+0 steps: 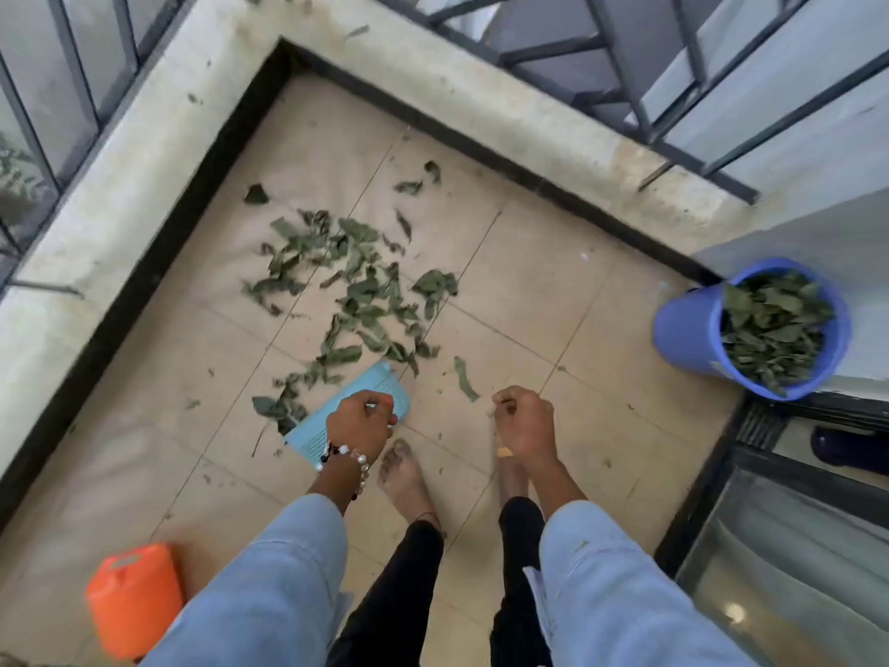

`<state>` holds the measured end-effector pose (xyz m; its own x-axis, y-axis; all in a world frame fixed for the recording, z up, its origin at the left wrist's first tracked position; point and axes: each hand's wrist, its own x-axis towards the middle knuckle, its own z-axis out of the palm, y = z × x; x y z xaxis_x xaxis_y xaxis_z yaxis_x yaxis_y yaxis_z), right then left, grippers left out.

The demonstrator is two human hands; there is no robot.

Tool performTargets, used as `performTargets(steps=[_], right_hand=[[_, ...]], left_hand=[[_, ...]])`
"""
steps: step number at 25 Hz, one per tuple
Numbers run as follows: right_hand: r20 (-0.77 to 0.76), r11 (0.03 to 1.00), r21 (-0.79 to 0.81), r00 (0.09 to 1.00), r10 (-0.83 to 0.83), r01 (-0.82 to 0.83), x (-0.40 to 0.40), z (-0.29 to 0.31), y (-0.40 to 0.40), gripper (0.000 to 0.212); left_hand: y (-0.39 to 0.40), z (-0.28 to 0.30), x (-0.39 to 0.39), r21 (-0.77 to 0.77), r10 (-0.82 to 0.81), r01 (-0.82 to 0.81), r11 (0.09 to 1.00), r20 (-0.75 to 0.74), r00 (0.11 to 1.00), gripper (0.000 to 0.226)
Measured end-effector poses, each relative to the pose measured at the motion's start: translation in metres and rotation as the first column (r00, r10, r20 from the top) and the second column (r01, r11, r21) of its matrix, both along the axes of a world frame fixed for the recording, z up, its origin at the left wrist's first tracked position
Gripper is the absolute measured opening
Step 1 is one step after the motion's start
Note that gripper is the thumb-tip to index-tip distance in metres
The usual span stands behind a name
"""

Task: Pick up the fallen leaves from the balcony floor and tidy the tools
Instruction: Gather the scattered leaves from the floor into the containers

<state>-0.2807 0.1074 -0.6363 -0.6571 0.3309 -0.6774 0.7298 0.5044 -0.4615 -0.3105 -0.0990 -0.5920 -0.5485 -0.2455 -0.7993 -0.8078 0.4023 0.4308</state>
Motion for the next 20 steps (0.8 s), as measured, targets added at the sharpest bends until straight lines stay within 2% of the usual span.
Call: performTargets(steps=[3, 5, 8, 11, 13, 15, 16, 18, 19, 20], right_hand=[[0.042, 0.992, 0.02, 0.992, 0.123, -0.124, -0.002, -0.039, -0.007, 0.028], [0.108, 0.938, 0.015, 0.933, 0.342, -0.346, -0.008, -0.082, -0.006, 0.041], [0.165, 0.706, 0.033, 0.7, 0.695, -0.708, -0.021, -0.162, -0.009, 0.058], [0.186, 0.462, 0.084, 0.469, 0.863, -0.883, -0.03, -0.232, -0.021, 0.068], [0.214, 0.35, 0.111, 0.366, 0.905, -0.93, -0.028, -0.274, -0.02, 0.072], [0.164, 0.228, 0.259, 0.276, 0.947, -0.938, -0.016, -0.302, -0.016, 0.074], [0.131, 0.172, 0.326, 0.225, 0.966, -0.929, -0.008, -0.312, -0.013, 0.071], [0.089, 0.069, 0.457, 0.122, 0.989, -0.887, 0.001, -0.325, -0.006, 0.048], [0.063, 0.086, 0.466, 0.129, 0.99, -0.881, -0.001, -0.326, -0.002, 0.034], [0.014, 0.216, 0.406, 0.243, 0.97, -0.888, -0.005, -0.326, 0.003, 0.025]], left_hand=[[-0.006, -0.038, 0.021, 0.034, 0.09, -0.092, 0.995, 0.065, 0.994, 0.014], [0.002, -0.078, 0.031, 0.06, 0.128, -0.135, 0.989, 0.099, 0.987, 0.015], [0.021, -0.147, 0.038, 0.106, 0.148, -0.16, 0.981, 0.112, 0.983, 0.015], [0.036, -0.217, 0.039, 0.144, 0.14, -0.16, 0.976, 0.139, 0.98, 0.012], [0.044, -0.257, 0.041, 0.163, 0.158, -0.186, 0.969, 0.169, 0.973, 0.012], [0.048, -0.285, 0.045, 0.173, 0.207, -0.244, 0.954, 0.205, 0.956, 0.013], [0.05, -0.292, 0.046, 0.182, 0.246, -0.291, 0.939, 0.235, 0.94, 0.012], [0.053, -0.299, 0.045, 0.19, 0.313, -0.378, 0.906, 0.301, 0.901, 0.011], [0.056, -0.3, 0.044, 0.19, 0.333, -0.407, 0.894, 0.328, 0.884, 0.01], [0.059, -0.297, 0.041, 0.191, 0.346, -0.427, 0.884, 0.347, 0.872, 0.01]])
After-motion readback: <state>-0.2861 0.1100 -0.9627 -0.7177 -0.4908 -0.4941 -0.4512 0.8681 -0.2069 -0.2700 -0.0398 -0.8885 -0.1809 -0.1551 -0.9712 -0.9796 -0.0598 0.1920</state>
